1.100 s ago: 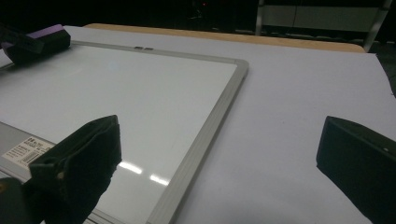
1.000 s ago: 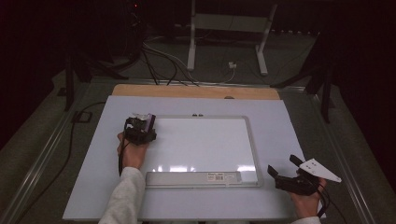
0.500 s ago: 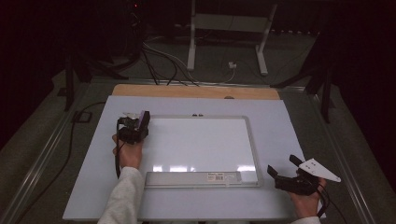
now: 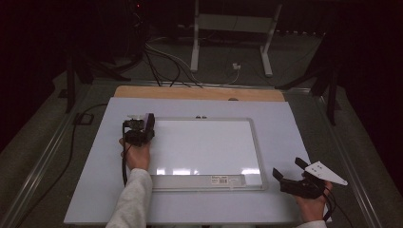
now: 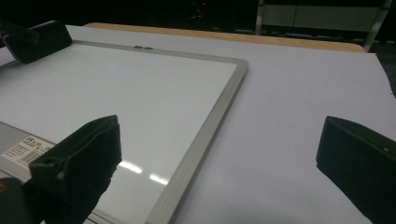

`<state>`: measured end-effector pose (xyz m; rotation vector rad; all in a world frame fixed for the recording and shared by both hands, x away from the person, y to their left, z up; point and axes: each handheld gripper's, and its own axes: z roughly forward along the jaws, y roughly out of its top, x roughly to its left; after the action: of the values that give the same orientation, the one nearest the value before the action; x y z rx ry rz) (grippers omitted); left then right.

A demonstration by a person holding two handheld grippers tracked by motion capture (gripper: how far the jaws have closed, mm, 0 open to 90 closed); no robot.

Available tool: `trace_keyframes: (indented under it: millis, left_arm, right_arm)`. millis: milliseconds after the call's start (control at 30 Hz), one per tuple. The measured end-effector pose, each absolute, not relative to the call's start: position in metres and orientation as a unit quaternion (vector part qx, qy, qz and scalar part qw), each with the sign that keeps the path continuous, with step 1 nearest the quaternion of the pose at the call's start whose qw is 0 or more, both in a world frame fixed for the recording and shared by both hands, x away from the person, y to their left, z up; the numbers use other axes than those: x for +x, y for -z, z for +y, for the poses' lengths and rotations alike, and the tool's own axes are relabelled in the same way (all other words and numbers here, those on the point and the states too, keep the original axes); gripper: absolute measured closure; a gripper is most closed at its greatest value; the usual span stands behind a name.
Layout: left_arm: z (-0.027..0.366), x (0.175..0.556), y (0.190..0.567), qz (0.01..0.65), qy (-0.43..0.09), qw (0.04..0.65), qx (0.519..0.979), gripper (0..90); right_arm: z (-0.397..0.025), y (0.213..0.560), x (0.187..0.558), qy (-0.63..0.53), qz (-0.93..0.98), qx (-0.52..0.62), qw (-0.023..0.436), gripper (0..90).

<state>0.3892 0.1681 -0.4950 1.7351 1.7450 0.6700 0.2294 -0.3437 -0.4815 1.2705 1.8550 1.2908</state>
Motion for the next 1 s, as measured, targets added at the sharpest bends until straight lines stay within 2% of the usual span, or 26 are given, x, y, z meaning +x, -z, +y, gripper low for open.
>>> trace_keyframes:
  millis: [400, 733, 1000]
  left_arm:
    - [0.1639, 0.392, 0.4951, 0.665, -0.269, 0.272, 0.641, 64.0]
    - [0.1662, 0.3929, 0.496, 0.666, -0.264, 0.284, 0.637, 62.8]
    - [0.1706, 0.3864, 0.4917, 0.641, -0.255, 0.324, 0.647, 34.7]
  right_arm:
    - [-0.3451, 0.4814, 0.2296, -0.48, 0.688, 0.472, 0.271, 0.1]
    - [-0.3448, 0.481, 0.2278, -0.48, 0.687, 0.473, 0.272, 0.1]
    - [-0.3446, 0.4811, 0.2279, -0.48, 0.687, 0.473, 0.272, 0.1]
